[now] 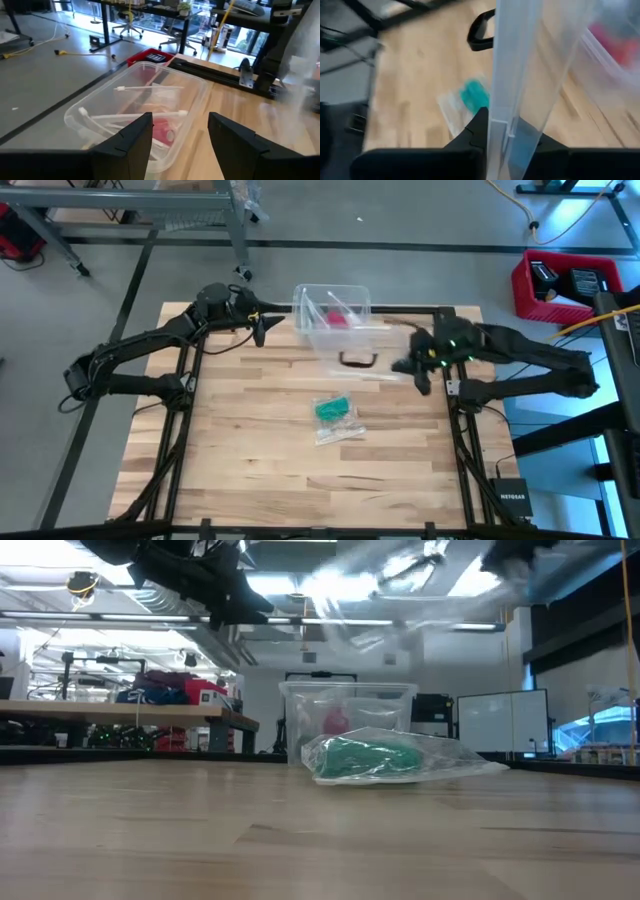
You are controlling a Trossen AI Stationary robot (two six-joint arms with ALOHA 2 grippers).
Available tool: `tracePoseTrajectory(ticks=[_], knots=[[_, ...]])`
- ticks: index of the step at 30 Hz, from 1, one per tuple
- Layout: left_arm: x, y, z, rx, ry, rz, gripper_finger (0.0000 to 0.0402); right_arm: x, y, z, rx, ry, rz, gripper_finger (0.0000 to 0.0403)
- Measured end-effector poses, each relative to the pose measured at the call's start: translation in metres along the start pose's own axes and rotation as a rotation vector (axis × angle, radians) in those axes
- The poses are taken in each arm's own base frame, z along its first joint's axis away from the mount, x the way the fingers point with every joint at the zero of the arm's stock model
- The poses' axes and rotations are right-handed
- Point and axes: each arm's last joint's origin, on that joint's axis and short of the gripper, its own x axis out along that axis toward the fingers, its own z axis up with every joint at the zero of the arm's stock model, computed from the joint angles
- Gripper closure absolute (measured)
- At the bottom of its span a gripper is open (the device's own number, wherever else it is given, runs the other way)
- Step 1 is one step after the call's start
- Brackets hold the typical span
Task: Roll bandage
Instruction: Open the transparent container
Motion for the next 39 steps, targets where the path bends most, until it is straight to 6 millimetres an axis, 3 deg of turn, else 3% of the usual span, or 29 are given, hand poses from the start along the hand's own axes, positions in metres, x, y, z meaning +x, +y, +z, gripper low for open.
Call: tracePoseTrajectory(ticks=[5, 10, 24, 32, 39], knots=[[0.002, -0.007, 0.000, 0.053, -0.002, -0.030, 0.0219, -0.017, 0.022, -0.030, 0.057, 0.129, -0.137, 0.0365], [0.003, -0.014, 0.000, 0.088, -0.007, -0.057, 0.0219, -0.015, 0.030, -0.053, 0.025, 0.304, -0.309, 0.0364], [0.004, -0.017, 0.000, 0.087, -0.003, -0.071, 0.0219, 0.050, 0.036, -0.074, -0.225, 0.790, -0.698, 0.0359], [0.004, -0.017, -0.001, 0.083, 0.003, -0.073, 0.0219, 0.072, 0.039, -0.079, -0.157, 0.864, -0.727, 0.0305], [0.013, -0.025, -0.011, 0.090, 0.079, -0.111, 0.0219, 0.072, 0.041, -0.079, -0.103, 0.856, -0.664, 0.0212]])
